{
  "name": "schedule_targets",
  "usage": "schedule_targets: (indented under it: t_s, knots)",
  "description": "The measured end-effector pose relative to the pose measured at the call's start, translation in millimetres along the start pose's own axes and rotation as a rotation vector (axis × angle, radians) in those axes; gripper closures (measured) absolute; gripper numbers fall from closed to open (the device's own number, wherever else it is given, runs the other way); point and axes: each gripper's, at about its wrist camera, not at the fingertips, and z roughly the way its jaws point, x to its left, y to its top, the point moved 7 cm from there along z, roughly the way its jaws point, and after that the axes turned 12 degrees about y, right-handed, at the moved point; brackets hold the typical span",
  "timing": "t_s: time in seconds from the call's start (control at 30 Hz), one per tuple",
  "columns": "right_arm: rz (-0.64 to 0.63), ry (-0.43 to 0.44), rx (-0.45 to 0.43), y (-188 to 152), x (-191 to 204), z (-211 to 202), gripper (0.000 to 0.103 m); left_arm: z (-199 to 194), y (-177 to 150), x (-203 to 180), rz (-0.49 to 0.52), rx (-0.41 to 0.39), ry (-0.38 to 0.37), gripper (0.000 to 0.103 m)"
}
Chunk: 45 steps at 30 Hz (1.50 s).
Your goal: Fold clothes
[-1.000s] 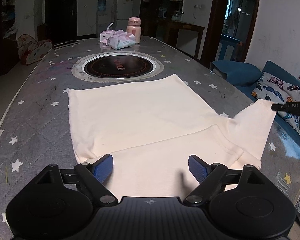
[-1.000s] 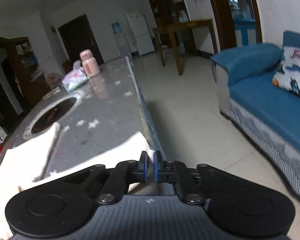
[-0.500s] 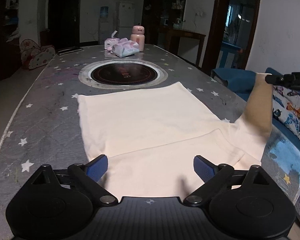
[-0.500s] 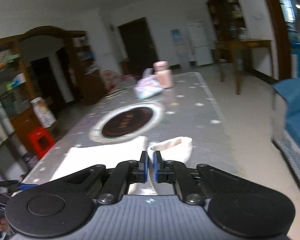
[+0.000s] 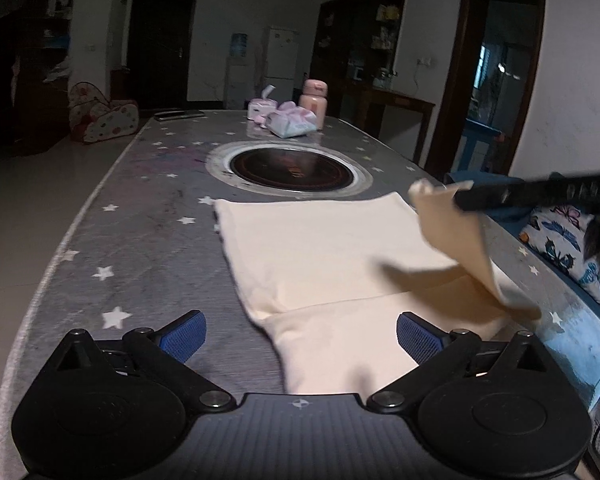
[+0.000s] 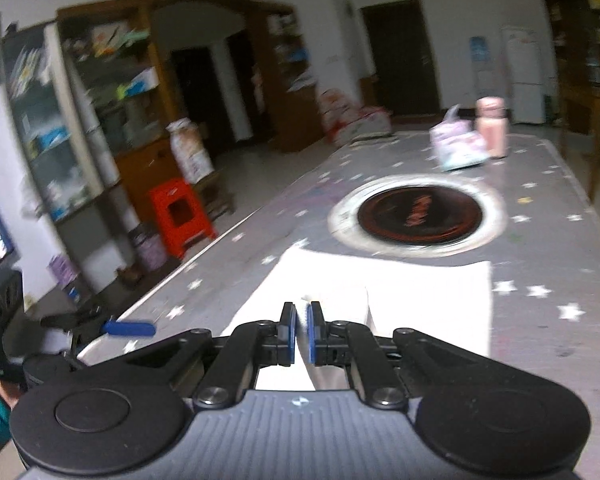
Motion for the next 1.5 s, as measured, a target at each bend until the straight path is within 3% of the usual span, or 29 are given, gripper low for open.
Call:
schedule_targets:
  t_s: [0.3, 0.53, 0.63, 0.87, 0.97, 1.17, 1.33, 1.5]
  knots:
    - [-0.067, 0.107, 0.164, -35.9, 45.5, 52.4, 0.097, -0.9, -1.3, 22.2, -0.065, 0.014, 0.033, 0.000]
    - [-0.106, 0.161, 0.232, -58.8, 65.8, 55.7, 0.078, -0.5, 1.4, 10.9, -0.050, 0.003, 0.023, 0.000]
    - [-0.105, 0.151, 0.229, -62.6, 59.0, 37.5, 0.068, -0.4, 2.8, 5.1, -0.040, -0.003, 0.015, 0.000]
    - [-0.049, 0.003, 0.205, -76.4, 8.1, -24.3, 0.062, 5.5, 1.6, -17.9, -0.006, 0.021, -0.029, 0.000]
    - [-0.009, -0.089, 0.188, -81.8, -21.8, -45.5, 0.062, 7.0, 1.1, -32.1, 0.030, 0.022, -0.043, 0.002]
    - [0.041, -0.208, 0.132, -77.5, -64.7, -63.8, 0.066, 9.5, 1.8, -55.7, 0.087, 0.014, -0.076, 0.021]
    - [0.109, -0.236, 0.109, -73.6, -97.7, -61.4, 0.083, 16.6, -4.7, -65.2, 0.115, 0.049, -0.094, 0.035]
    - [0.164, -0.189, 0.101, -78.4, -107.8, -55.0, 0.084, 22.8, -10.4, -71.8, 0.137, 0.077, -0.109, 0.040]
